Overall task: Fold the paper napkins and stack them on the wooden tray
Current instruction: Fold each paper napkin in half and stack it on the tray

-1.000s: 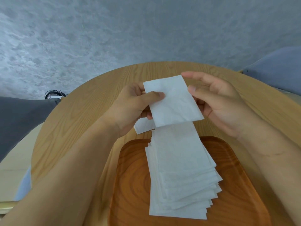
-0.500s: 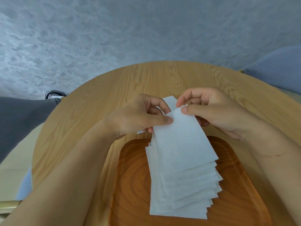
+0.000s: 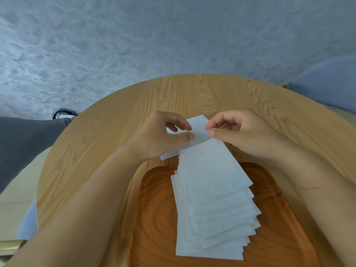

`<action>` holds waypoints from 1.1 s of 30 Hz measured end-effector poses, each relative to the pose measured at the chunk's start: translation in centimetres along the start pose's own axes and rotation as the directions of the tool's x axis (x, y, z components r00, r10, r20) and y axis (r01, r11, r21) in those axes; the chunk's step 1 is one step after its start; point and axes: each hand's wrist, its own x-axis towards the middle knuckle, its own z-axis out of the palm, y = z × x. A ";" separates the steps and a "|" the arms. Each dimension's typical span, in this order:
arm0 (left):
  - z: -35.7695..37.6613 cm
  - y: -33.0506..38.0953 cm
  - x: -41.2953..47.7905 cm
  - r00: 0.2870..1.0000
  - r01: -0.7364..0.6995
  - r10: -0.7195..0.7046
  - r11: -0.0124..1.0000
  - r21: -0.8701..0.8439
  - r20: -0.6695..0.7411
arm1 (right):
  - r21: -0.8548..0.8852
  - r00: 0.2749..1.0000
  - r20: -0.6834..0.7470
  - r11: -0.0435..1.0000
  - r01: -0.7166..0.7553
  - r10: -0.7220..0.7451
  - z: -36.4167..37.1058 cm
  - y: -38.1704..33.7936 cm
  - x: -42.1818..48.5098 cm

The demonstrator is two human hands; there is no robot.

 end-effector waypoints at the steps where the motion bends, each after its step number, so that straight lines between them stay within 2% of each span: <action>1: 0.1 -0.3 0.1 1.000 0.017 -0.015 0.999 0.049 -0.022 | 0.009 1.000 0.005 1.000 0.000 0.000 0.0 0.0 0.0; 7: -0.1 -1.7 0.8 0.980 0.138 -0.097 0.961 0.241 -0.174 | 0.030 1.000 -0.018 0.999 0.022 -0.021 -0.1 0.1 0.2; 10: -0.1 -2.3 0.9 0.965 0.255 -0.215 0.908 0.332 -0.151 | 0.044 0.997 -0.078 0.999 -0.001 0.005 -0.1 0.6 0.6; 13: -0.1 -2.4 0.9 0.952 0.308 -0.280 0.870 0.385 -0.127 | 0.017 0.982 -0.187 0.999 -0.037 0.039 -0.2 1.6 1.0; 16: -0.3 -2.3 0.9 0.952 0.307 -0.280 0.881 0.360 -0.124 | -0.091 0.969 -0.243 0.994 -0.067 0.043 -0.1 2.7 1.3; 22: -0.4 -2.1 0.9 0.948 0.317 -0.294 0.896 0.311 -0.120 | -0.216 0.977 -0.199 0.968 -0.124 0.080 0.2 3.9 1.7; 27: 0.0 -2.0 0.8 0.963 0.240 -0.211 0.955 0.172 -0.170 | -0.177 0.976 -0.201 0.977 -0.117 0.080 0.2 3.9 1.8; 33: 0.0 -1.6 1.0 0.950 0.174 -0.180 0.984 -0.049 -0.254 | -0.038 0.980 -0.186 0.996 -0.075 0.067 0.2 3.4 1.7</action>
